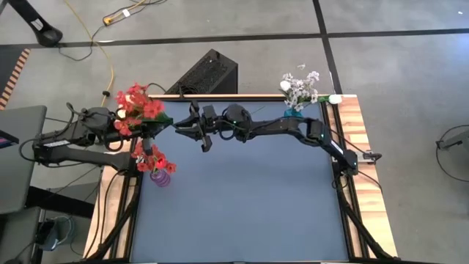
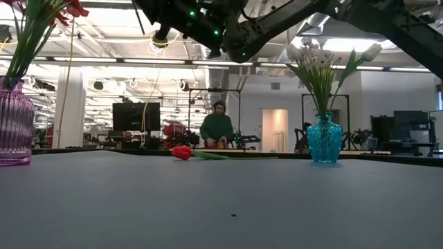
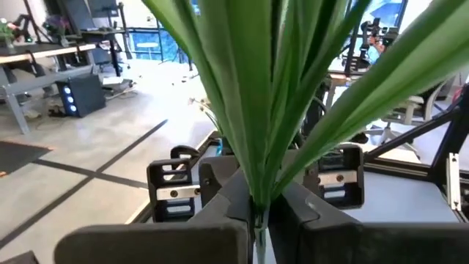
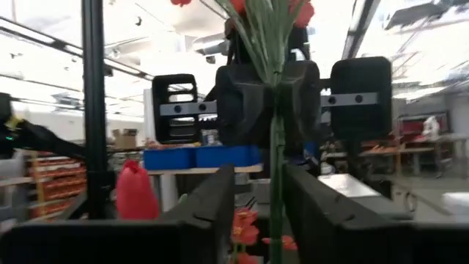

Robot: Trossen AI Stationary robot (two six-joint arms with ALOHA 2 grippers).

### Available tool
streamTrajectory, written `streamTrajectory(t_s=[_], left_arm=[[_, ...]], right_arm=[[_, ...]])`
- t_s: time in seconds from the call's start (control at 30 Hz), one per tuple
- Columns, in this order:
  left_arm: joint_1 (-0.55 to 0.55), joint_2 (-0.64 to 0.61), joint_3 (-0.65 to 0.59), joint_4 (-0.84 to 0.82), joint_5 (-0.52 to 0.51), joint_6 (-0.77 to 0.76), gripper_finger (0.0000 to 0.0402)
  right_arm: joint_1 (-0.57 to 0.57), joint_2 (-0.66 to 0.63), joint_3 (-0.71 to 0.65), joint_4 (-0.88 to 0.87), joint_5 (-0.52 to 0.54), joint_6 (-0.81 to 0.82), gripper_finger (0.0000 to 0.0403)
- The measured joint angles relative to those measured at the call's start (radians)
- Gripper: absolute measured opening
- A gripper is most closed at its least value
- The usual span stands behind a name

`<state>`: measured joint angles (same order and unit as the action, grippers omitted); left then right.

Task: Sort flowers into vase by color
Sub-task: Put the red flowers into the purple vase

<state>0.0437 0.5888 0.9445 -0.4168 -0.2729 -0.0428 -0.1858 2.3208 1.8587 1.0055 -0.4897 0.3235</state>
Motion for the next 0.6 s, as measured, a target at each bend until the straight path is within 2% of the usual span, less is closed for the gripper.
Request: streamTrajectory(t_s=[0.07, 0.2, 0.3, 0.43, 0.6], left_arm=[[0.0, 0.0, 0.0, -0.002, -0.003, -0.006, 0.0006], [0.0, -0.006, 0.031, -0.054, -0.01, -0.012, 0.0003], [0.0, -0.02, 0.121, -0.179, -0.108, -0.027, 0.0003], [0.0, -0.045, 0.24, -0.368, -0.143, -0.107, 0.0003], [0.0, -0.08, 0.27, -0.605, -0.145, -0.244, 0.0003]], right_arm=[[-0.005, -0.003, 0.0, -0.009, -0.034, 0.021, 0.0162], [-0.037, -0.012, 0.0, -0.009, -0.199, 0.093, 0.0204], [-0.071, -0.012, 0.0, 0.023, -0.353, 0.216, 0.0222], [-0.11, -0.013, 0.0, 0.037, -0.502, 0.345, 0.0226], [-0.116, -0.013, 0.0, 0.036, -0.538, 0.369, 0.0218]])
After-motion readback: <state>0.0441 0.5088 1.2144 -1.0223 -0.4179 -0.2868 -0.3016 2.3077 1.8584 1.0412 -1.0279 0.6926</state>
